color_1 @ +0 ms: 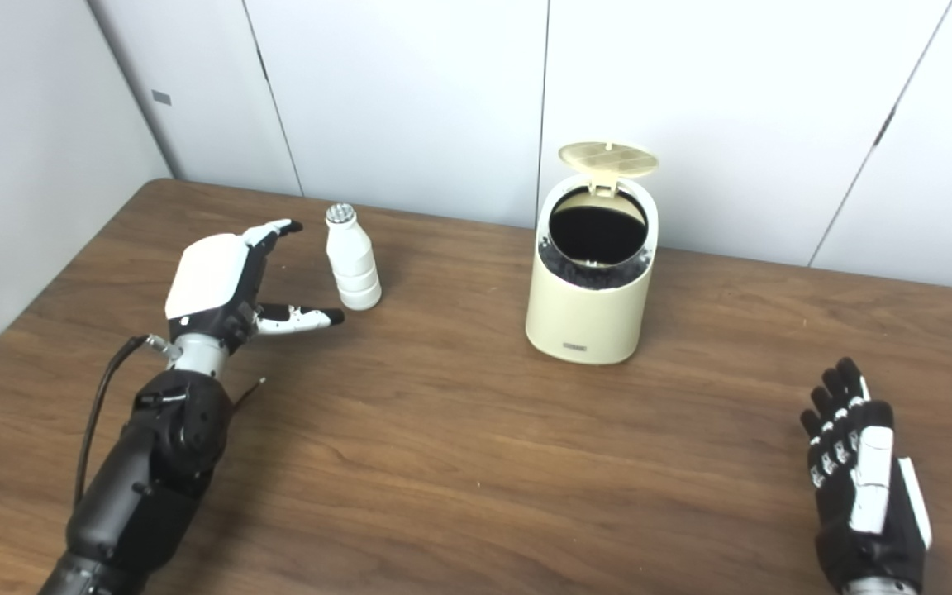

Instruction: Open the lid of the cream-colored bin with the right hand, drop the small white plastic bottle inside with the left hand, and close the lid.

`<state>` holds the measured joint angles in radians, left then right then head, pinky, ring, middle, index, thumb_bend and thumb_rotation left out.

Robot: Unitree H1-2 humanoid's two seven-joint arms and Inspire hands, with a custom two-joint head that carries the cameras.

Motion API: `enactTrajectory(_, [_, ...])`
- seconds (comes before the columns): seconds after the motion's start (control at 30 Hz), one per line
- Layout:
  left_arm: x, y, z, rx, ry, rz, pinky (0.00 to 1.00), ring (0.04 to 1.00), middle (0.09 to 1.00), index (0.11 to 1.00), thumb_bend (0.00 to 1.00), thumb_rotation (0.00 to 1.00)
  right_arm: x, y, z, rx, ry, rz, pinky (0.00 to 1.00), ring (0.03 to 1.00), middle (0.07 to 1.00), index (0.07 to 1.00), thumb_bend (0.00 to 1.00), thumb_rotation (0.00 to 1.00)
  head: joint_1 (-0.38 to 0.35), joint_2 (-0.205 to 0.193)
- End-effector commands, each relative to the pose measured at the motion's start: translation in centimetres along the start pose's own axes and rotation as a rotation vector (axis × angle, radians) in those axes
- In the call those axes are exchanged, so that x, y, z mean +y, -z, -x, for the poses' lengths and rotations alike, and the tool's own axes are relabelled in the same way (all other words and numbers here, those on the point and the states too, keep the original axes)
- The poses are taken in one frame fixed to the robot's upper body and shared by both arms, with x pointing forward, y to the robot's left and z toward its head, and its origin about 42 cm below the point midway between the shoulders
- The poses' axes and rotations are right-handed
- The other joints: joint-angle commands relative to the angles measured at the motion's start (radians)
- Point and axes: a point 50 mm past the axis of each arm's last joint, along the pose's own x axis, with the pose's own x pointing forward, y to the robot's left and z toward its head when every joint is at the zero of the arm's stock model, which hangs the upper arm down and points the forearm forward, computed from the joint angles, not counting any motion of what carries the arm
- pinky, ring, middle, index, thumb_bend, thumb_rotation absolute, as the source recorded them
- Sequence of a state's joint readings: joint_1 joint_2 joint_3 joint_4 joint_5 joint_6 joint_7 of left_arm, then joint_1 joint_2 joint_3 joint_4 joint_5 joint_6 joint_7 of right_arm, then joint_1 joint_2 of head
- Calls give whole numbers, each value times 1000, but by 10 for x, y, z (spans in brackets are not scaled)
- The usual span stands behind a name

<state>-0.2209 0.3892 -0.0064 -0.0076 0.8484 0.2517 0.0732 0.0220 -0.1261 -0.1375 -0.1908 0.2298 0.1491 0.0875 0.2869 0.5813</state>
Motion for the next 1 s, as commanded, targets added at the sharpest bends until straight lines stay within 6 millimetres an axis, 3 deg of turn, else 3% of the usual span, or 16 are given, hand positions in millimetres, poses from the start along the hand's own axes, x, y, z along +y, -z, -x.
enactTrajectory(0.0, [18, -8, -21, -37, -46, -18, 631, 784, 837, 852, 1000, 450, 3, -15, -5, -73, -21, 8, 1000, 1000, 996, 1000, 531, 1000, -2, 2])
enactTrajectory(0.27, [5, -13, -43, -8, 47, 63, 707, 834, 870, 866, 1000, 446, 2, -12, -7, -70, -18, 13, 1000, 1000, 995, 1000, 531, 997, -14, 10])
enactTrajectory(0.43, [1, -18, -52, 1, 80, 170, 670, 825, 865, 868, 1000, 424, 0, -7, -8, -70, -24, 10, 1000, 1000, 1000, 1000, 534, 1000, -20, 11])
enactTrajectory(0.67, [5, -27, -63, 11, 120, 267, 712, 851, 866, 870, 1000, 405, -1, -3, -10, -74, -14, 23, 1000, 1000, 992, 1000, 538, 998, -27, 13])
enactTrajectory(0.8, [7, -30, -65, 8, 115, 290, 709, 819, 833, 849, 1000, 388, -2, 0, -11, -77, -14, 21, 1000, 1000, 988, 1000, 532, 995, -32, 15])
enactTrajectory(0.97, [8, -32, -67, 14, 102, 293, 617, 739, 787, 823, 985, 332, -2, 0, -12, -79, -12, 26, 1000, 1000, 984, 998, 547, 998, -37, 17])
